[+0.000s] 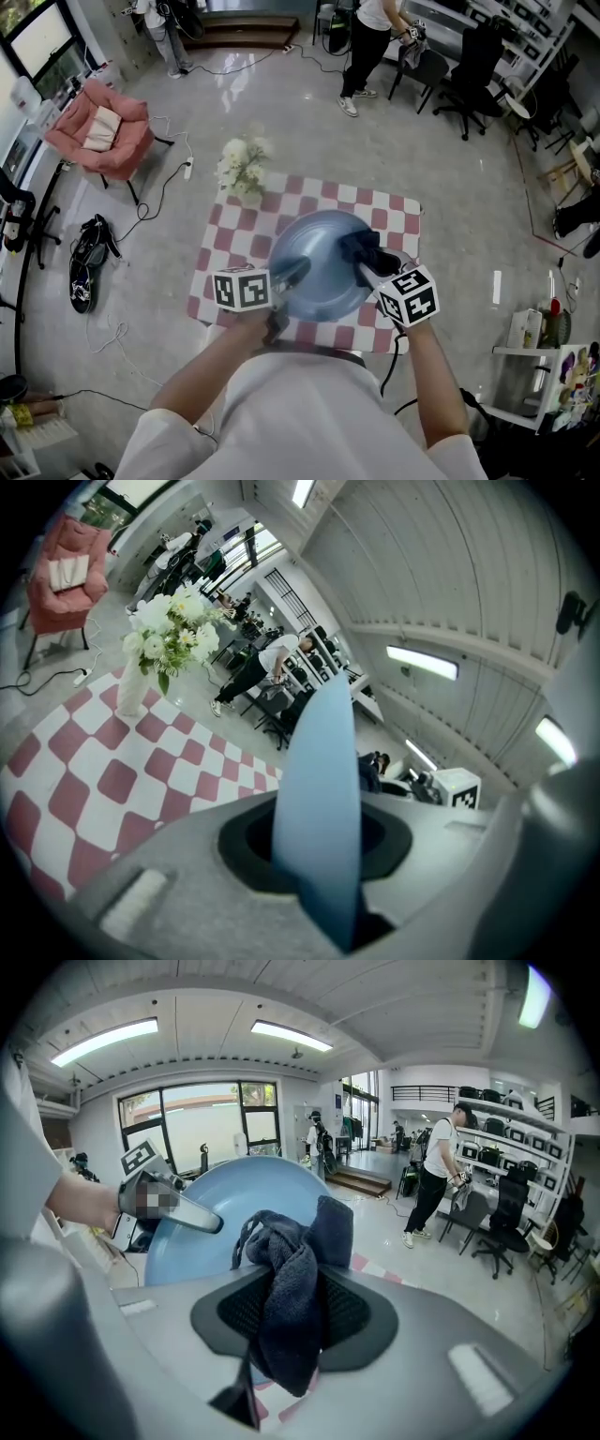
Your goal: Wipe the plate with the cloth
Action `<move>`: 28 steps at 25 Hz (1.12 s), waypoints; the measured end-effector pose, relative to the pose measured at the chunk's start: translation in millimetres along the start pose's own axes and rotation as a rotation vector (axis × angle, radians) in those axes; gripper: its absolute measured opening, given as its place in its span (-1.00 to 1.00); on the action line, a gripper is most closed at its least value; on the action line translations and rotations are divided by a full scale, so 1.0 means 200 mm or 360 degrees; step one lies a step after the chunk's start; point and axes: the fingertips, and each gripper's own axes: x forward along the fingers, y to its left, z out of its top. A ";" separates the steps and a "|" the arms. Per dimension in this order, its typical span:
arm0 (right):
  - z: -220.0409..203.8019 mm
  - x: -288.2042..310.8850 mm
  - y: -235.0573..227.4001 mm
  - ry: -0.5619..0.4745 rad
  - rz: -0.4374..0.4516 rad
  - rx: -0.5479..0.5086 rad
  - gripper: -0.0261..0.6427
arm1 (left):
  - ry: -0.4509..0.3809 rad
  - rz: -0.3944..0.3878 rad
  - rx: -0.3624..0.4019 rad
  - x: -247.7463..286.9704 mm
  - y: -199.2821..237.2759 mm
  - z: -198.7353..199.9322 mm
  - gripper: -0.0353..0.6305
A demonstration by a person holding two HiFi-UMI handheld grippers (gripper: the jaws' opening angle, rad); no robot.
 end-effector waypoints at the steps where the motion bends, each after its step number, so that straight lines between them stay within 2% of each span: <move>1: 0.01 0.00 0.00 -0.0005 -0.0006 -0.0003 -0.53 | 0.0009 -0.0005 -0.0001 0.00 0.00 -0.01 -0.66; 8: 0.11 -0.02 0.02 -0.0085 -0.0039 -0.0046 -0.53 | 0.0086 -0.0058 0.0007 0.02 -0.06 -0.07 -0.65; 17: 0.18 0.00 0.09 -0.0123 0.0009 -0.0126 -0.52 | 0.0197 -0.0093 0.0059 0.04 -0.09 -0.14 -0.65; 28: 0.25 0.01 0.33 -0.0182 0.0313 -0.0359 -0.52 | 0.0353 -0.0185 0.0174 0.11 -0.17 -0.22 -0.65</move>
